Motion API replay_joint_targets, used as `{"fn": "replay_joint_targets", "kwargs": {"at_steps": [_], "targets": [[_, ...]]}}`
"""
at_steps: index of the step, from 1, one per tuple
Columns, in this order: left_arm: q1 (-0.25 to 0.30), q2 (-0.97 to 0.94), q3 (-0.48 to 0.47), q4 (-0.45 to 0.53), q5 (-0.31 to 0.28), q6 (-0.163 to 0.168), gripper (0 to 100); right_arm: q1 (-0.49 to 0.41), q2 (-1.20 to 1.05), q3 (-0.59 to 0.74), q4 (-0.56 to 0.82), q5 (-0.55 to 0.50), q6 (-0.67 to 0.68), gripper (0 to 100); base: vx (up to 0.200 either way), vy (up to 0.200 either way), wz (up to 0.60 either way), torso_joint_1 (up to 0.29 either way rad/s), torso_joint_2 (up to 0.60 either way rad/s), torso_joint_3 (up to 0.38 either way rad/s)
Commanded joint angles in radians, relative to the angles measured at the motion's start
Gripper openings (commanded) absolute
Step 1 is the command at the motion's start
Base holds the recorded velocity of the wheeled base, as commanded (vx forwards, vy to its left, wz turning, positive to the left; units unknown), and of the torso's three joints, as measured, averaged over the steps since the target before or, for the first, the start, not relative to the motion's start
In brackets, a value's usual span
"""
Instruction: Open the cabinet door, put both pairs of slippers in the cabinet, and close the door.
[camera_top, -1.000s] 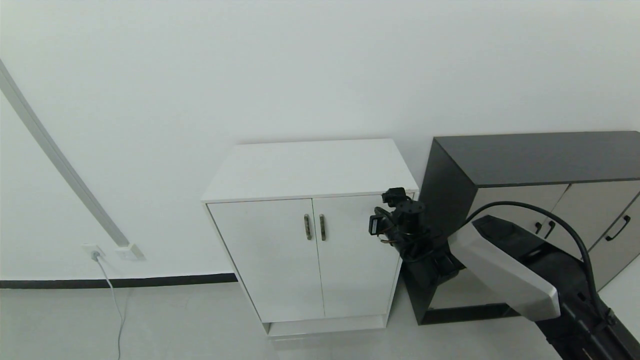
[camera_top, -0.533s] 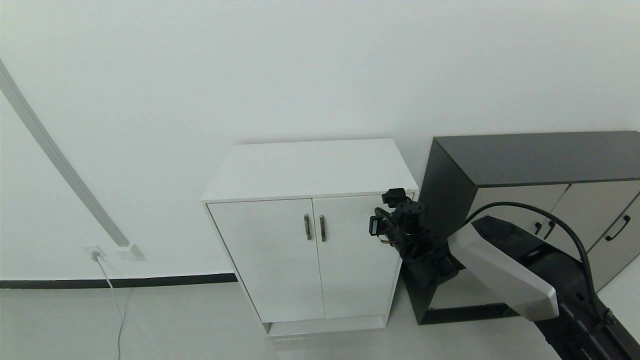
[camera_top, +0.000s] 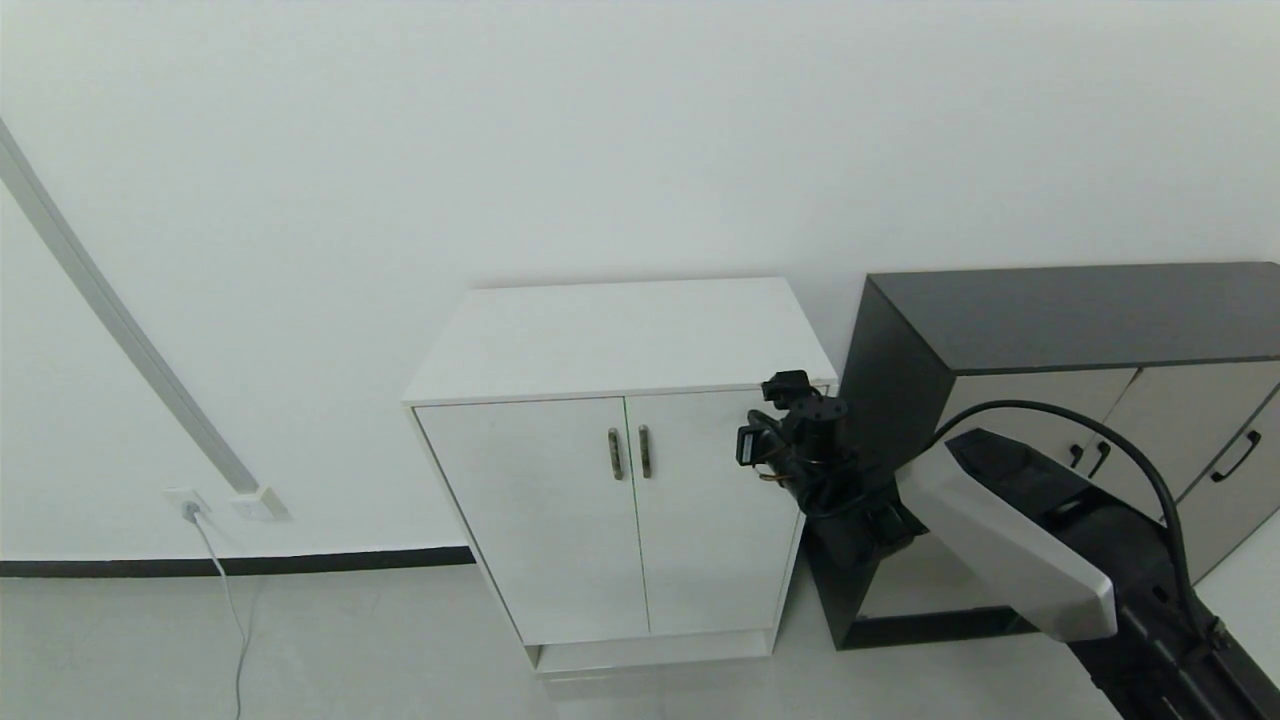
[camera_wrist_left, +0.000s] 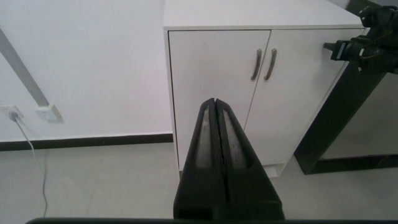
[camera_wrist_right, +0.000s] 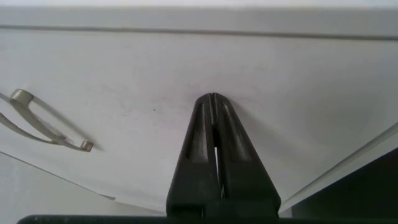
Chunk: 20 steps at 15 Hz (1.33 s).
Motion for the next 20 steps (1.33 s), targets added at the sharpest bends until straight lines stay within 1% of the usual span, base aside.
{"fn": "replay_joint_targets", "kwargs": {"at_steps": [1, 4, 6, 7, 11, 13, 15, 17, 19, 20], "targets": [[0.000, 0.000, 0.000, 0.000, 0.000, 0.000, 0, 0.000, 0.000, -0.007, 0.001, 0.000, 0.000, 0, 0.000, 0.000, 0.00, 0.000, 0.00, 0.000], [0.000, 0.000, 0.000, 0.000, 0.000, 0.000, 0, 0.000, -0.001, -0.001, -0.002, -0.001, 0.000, 0, 0.000, 0.000, 0.00, 0.000, 0.00, 0.000], [0.000, 0.000, 0.000, 0.000, 0.000, 0.000, 0, 0.005, -0.020, 0.042, -0.008, -0.004, 0.001, 0, 0.000, 0.000, 0.00, 0.000, 0.00, 0.000], [0.000, 0.000, 0.000, 0.000, 0.000, 0.000, 0, 0.009, -0.067, 0.113, -0.020, -0.003, 0.001, 0, 0.000, 0.000, 0.00, 0.000, 0.00, 0.000], [0.000, 0.000, 0.000, 0.000, -0.001, -0.002, 0, 0.005, -0.185, 0.300, -0.102, -0.004, 0.001, 0, 0.000, 0.000, 0.00, 0.000, 0.00, 0.000], [0.000, 0.000, 0.000, 0.000, -0.001, 0.000, 0, 0.003, -0.282, 0.446, -0.149, -0.007, 0.001, 0, 0.000, 0.000, 0.00, 0.000, 0.00, 0.000], [0.000, 0.000, 0.000, 0.000, -0.001, 0.000, 0, -0.003, -0.366, 0.595, -0.232, -0.021, -0.002, 0, 0.000, 0.000, 0.00, 0.000, 0.00, 0.000], [0.000, 0.000, 0.000, 0.000, -0.001, 0.000, 0, -0.034, -0.469, 0.753, -0.297, -0.021, -0.014, 0, 0.000, 0.000, 0.00, 0.000, 0.00, 0.000], [0.000, 0.000, 0.000, 0.000, -0.001, 0.000, 0, -0.072, -0.544, 0.840, -0.332, -0.021, -0.017, 0, 0.000, 0.000, 0.00, 0.000, 0.00, 0.000], [0.000, 0.000, 0.000, 0.000, -0.001, -0.002, 0, -0.115, -0.613, 0.921, -0.346, -0.021, -0.017, 0, 0.000, 0.000, 0.00, 0.000, 0.00, 0.000]]}}
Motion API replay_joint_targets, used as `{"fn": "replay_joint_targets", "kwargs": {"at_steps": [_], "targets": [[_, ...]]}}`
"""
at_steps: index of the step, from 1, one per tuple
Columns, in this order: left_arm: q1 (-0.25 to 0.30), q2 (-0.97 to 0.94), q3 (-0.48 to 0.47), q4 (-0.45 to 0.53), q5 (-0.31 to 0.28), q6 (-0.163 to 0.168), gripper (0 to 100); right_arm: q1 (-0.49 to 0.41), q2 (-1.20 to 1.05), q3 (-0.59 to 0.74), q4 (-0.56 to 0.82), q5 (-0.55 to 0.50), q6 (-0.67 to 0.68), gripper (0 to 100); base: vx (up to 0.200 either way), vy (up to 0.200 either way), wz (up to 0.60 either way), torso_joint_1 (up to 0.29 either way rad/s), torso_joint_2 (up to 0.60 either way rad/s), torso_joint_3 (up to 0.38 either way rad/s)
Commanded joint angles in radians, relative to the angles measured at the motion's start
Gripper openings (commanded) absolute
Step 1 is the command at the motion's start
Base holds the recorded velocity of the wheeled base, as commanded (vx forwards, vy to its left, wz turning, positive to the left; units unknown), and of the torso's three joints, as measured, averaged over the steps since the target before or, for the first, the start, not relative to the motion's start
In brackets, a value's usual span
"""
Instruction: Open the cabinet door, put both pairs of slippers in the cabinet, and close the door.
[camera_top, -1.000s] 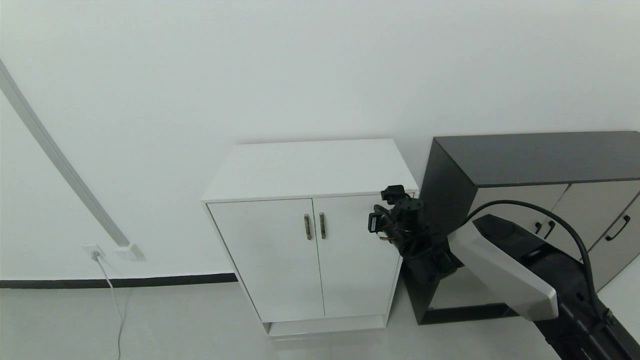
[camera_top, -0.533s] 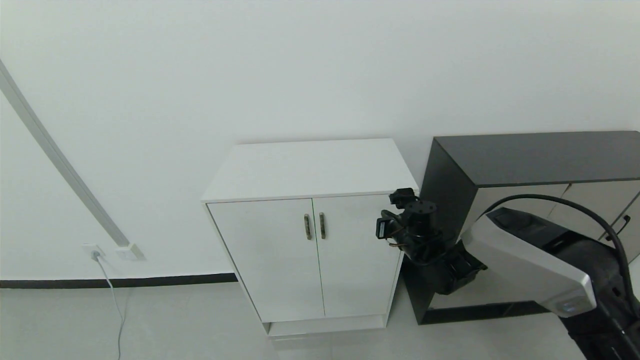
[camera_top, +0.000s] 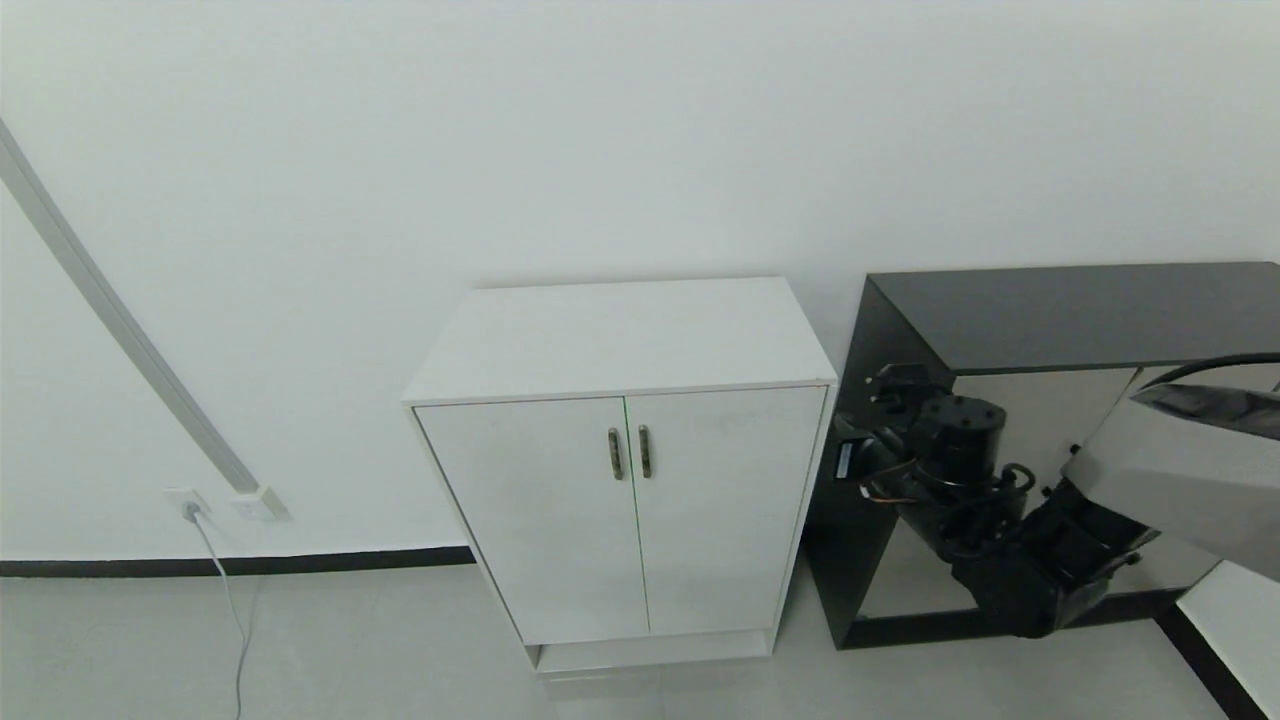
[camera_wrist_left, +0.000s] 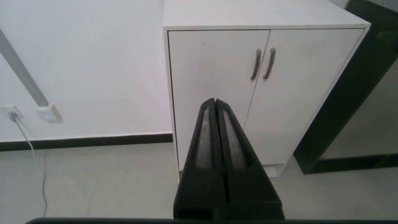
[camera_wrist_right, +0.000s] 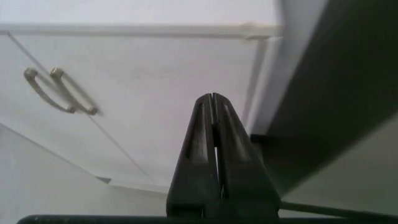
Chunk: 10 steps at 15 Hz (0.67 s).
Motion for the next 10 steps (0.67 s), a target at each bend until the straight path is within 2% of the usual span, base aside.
{"fn": "replay_joint_targets", "kwargs": {"at_steps": [1, 10], "targets": [[0.000, 0.000, 0.000, 0.000, 0.000, -0.001, 0, -0.082, -0.186, 0.165, -0.026, 0.000, -0.002, 0, 0.000, 0.000, 0.00, 0.000, 0.00, 0.000], [0.000, 0.000, 0.000, 0.000, 0.000, -0.001, 0, -0.223, -0.459, 0.614, -0.143, 0.000, -0.017, 0, 0.000, 0.000, 0.00, 0.000, 0.00, 0.000]]}}
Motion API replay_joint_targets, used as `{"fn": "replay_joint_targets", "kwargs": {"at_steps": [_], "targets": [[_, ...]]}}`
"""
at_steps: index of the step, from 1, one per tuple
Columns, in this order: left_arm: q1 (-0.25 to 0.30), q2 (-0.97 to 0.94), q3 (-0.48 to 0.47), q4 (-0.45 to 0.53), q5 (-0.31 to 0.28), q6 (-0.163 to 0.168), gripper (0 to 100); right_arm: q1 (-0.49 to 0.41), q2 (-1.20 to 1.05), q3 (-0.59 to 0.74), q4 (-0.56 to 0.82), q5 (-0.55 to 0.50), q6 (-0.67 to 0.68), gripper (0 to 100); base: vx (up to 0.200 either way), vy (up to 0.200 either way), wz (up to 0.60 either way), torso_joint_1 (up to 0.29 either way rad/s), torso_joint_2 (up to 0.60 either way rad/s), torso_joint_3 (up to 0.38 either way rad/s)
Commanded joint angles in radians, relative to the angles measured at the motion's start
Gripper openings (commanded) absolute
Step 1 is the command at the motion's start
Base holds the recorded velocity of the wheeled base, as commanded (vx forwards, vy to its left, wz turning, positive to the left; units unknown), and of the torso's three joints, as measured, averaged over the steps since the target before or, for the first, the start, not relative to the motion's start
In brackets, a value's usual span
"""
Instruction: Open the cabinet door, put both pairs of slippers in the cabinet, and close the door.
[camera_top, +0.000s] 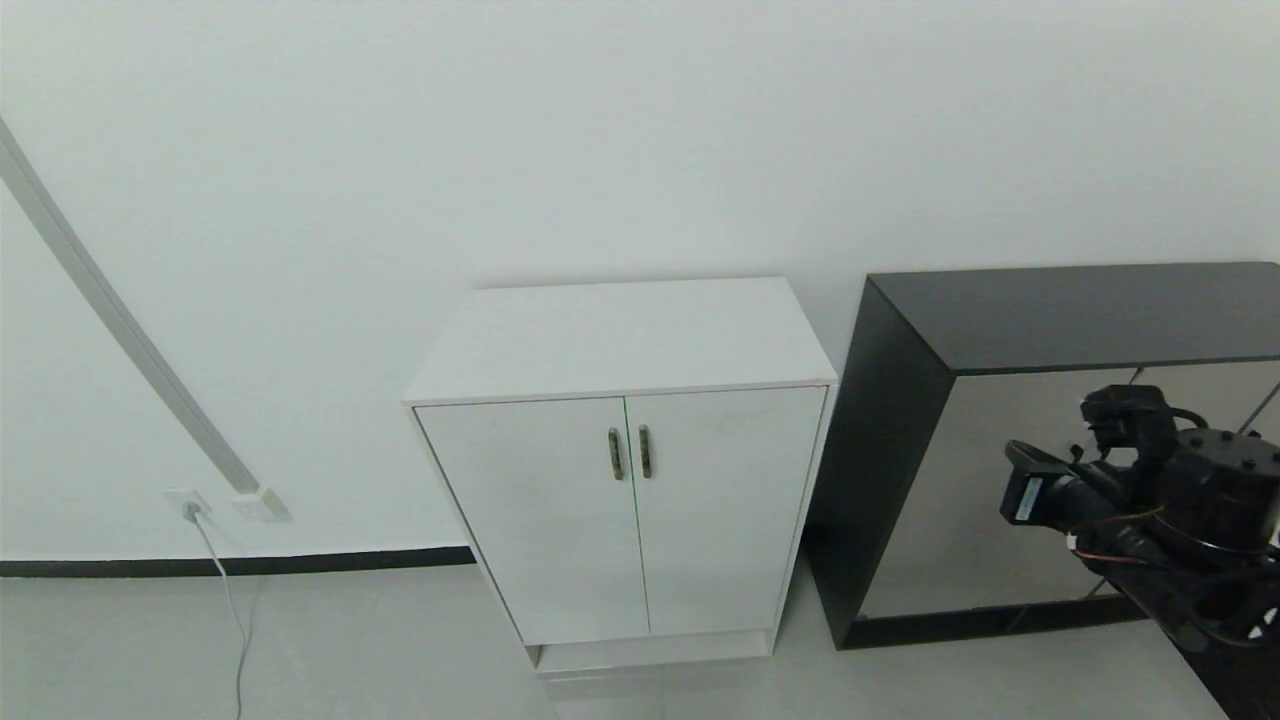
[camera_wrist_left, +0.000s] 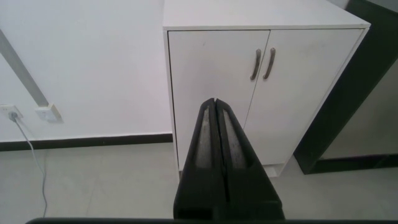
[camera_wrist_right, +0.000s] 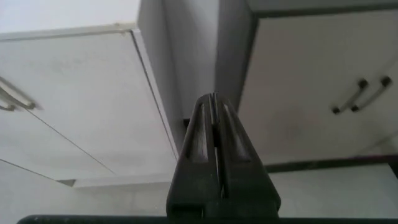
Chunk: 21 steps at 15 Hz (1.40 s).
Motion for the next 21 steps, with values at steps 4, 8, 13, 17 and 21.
{"fn": "replay_joint_targets", "kwargs": {"at_steps": [4, 8, 13, 17, 21], "targets": [[0.000, 0.000, 0.000, 0.000, 0.000, 0.001, 0, -0.071, -0.241, 0.214, -0.002, 0.005, -0.002, 0, 0.000, 0.000, 0.00, 0.000, 0.00, 0.000], [0.000, 0.000, 0.000, 0.000, 0.000, -0.001, 0, -0.089, -0.371, 0.324, 0.006, 0.005, -0.009, 0, 0.000, 0.000, 0.00, 0.000, 0.00, 0.000], [0.000, 0.000, 0.000, 0.000, 0.000, -0.001, 0, -0.124, -0.619, 0.323, 0.236, 0.016, -0.019, 0, 0.000, 0.000, 0.00, 0.000, 0.00, 0.000], [0.000, 0.000, 0.000, 0.000, 0.000, -0.001, 0, -0.121, -0.879, 0.297, 0.590, 0.049, -0.017, 0, 0.000, 0.000, 0.00, 0.000, 0.00, 0.000], [0.000, 0.000, 0.000, 0.000, 0.000, -0.001, 0, -0.121, -1.153, 0.294, 0.929, 0.114, -0.017, 0, 0.000, 0.000, 0.00, 0.000, 0.00, 0.000]]}}
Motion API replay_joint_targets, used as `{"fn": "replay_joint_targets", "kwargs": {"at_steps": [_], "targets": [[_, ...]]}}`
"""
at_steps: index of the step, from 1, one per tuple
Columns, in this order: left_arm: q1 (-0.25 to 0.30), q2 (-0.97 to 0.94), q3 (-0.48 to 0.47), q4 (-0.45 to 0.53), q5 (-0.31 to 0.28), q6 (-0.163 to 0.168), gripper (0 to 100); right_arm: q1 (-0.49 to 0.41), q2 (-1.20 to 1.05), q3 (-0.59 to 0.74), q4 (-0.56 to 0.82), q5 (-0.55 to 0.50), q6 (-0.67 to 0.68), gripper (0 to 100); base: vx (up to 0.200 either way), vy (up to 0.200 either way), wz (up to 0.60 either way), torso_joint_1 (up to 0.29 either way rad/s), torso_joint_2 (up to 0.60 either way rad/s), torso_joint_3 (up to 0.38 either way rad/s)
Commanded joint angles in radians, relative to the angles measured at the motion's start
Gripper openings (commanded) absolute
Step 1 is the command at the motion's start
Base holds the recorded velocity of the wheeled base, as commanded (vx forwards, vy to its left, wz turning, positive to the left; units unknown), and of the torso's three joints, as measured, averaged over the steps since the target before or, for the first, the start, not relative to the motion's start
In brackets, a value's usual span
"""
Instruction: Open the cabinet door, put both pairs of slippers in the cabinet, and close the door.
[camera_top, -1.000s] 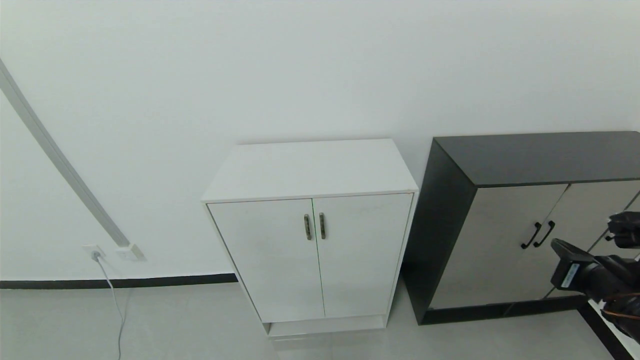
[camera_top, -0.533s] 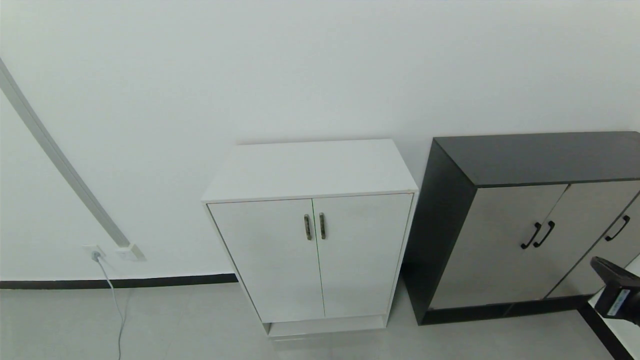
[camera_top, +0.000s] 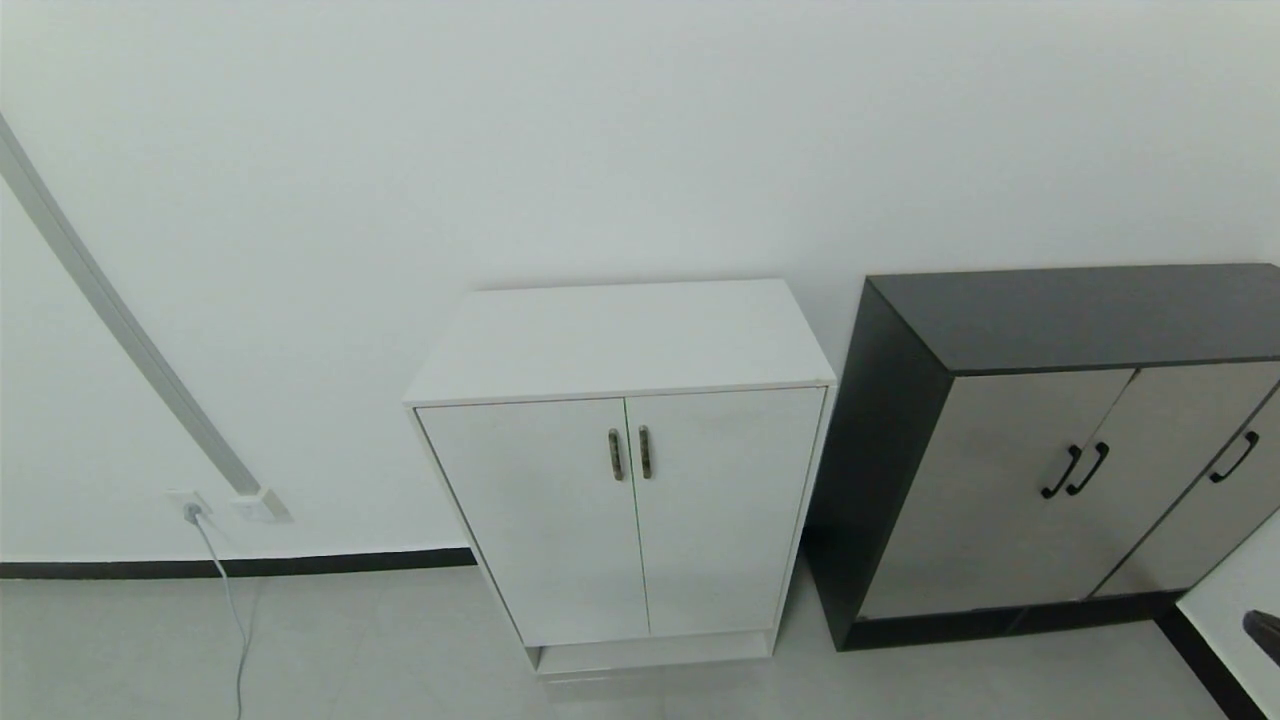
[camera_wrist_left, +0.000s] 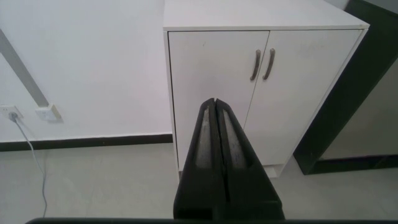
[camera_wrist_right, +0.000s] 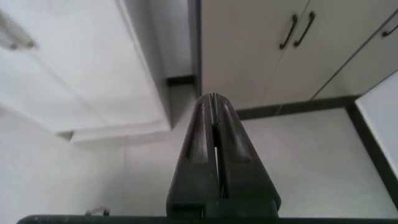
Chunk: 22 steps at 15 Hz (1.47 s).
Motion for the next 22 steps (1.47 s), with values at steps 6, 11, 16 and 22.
{"fn": "replay_joint_targets", "kwargs": {"at_steps": [6, 11, 16, 22], "targets": [[0.000, 0.000, 0.000, 0.000, 0.000, -0.001, 0, 0.007, -0.443, -0.031, 0.504, 0.164, -0.001, 0, 0.000, 0.000, 0.00, 0.000, 0.00, 0.000], [0.000, 0.000, 0.000, 0.000, 0.000, -0.001, 0, 0.008, -0.546, 0.025, 0.586, 0.176, -0.090, 0, 0.000, 0.000, 0.00, 0.000, 0.00, 0.000], [0.000, 0.000, 0.000, 0.000, 0.000, -0.001, 0, -0.114, -0.686, 0.025, 0.587, 0.164, -0.090, 0, 0.000, 0.000, 0.00, 0.000, 0.00, 0.000], [0.000, 0.000, 0.000, 0.000, 0.000, -0.001, 0, -0.119, -0.850, 0.025, 0.586, 0.158, -0.059, 0, 0.000, 0.000, 0.00, 0.000, 0.00, 0.000]]}}
